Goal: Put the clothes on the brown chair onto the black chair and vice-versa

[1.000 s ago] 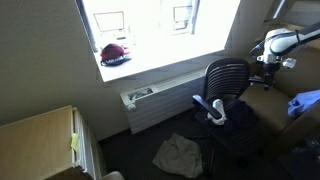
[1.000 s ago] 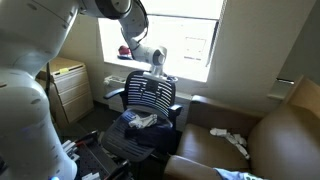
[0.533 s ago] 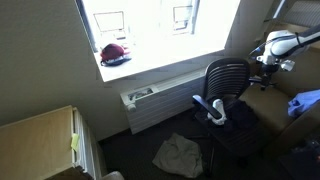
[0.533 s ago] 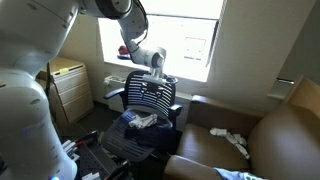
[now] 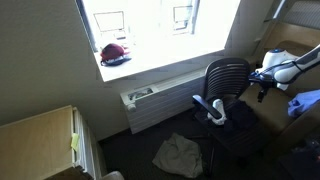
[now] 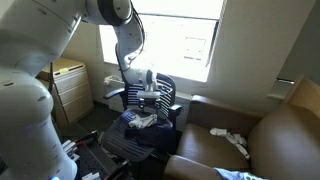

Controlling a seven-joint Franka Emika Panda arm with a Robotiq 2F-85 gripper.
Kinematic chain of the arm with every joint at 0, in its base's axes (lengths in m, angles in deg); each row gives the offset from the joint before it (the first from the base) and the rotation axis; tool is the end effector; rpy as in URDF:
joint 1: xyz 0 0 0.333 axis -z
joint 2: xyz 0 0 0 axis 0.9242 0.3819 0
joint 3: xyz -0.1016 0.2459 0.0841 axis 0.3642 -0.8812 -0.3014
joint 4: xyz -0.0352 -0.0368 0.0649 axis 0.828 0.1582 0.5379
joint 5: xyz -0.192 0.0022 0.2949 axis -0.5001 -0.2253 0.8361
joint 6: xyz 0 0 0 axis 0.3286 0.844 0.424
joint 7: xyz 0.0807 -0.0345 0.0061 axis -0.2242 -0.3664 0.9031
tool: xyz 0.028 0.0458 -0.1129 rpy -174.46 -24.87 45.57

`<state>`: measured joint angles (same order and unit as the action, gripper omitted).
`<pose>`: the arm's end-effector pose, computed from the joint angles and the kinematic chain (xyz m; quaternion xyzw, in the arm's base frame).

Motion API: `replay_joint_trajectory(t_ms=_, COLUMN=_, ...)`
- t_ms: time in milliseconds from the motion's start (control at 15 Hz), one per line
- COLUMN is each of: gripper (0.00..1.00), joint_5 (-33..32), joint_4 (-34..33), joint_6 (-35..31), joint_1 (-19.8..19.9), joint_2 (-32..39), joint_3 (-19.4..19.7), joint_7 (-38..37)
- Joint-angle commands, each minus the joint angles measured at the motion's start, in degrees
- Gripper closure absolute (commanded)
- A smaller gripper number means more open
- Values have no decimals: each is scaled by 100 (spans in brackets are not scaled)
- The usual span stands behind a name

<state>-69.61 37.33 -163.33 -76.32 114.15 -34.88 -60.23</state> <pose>0.5217 0.0861 0.0711 0.9482 0.2948 -0.0879 0.0788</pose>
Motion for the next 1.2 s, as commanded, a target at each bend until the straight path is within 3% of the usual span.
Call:
replay_joint_trajectory(t_ms=0, gripper=0, joint_5=-547, joint_4=321, joint_6=-1029, joint_1=-427, joint_2=173, joint_3=576, joint_7=-816)
replay_joint_trajectory(t_ms=133, gripper=0, joint_5=-54, joint_4=258, joint_6=-220, joint_1=-84, joint_2=198, joint_3=172, joint_7=-418)
replay_joint_trajectory(t_ms=200, gripper=0, joint_5=-245, joint_4=195, joint_6=-561, joint_1=-266, joint_2=272, joint_3=361, joint_7=-594)
replay_joint_trajectory(t_ms=333, gripper=0, joint_5=-156, joint_4=195, joint_6=-359, joint_1=-212, joint_2=290, joint_3=291, joint_7=-564)
replay_joint_trajectory(t_ms=600, gripper=0, joint_5=-408, joint_4=194, joint_6=-517, joint_1=-482, joint_2=703, joint_3=539, joint_7=-877)
replay_joint_trajectory(t_ms=933, gripper=0, joint_5=-108, joint_4=-60, joint_6=50, joint_1=-313, joint_2=1293, joint_3=224, joint_7=-606)
replay_joint_trajectory(t_ms=1133, gripper=0, joint_5=-129, joint_4=-218, joint_6=-559, joint_1=-263, joint_2=1671, joint_3=224, joint_7=-618)
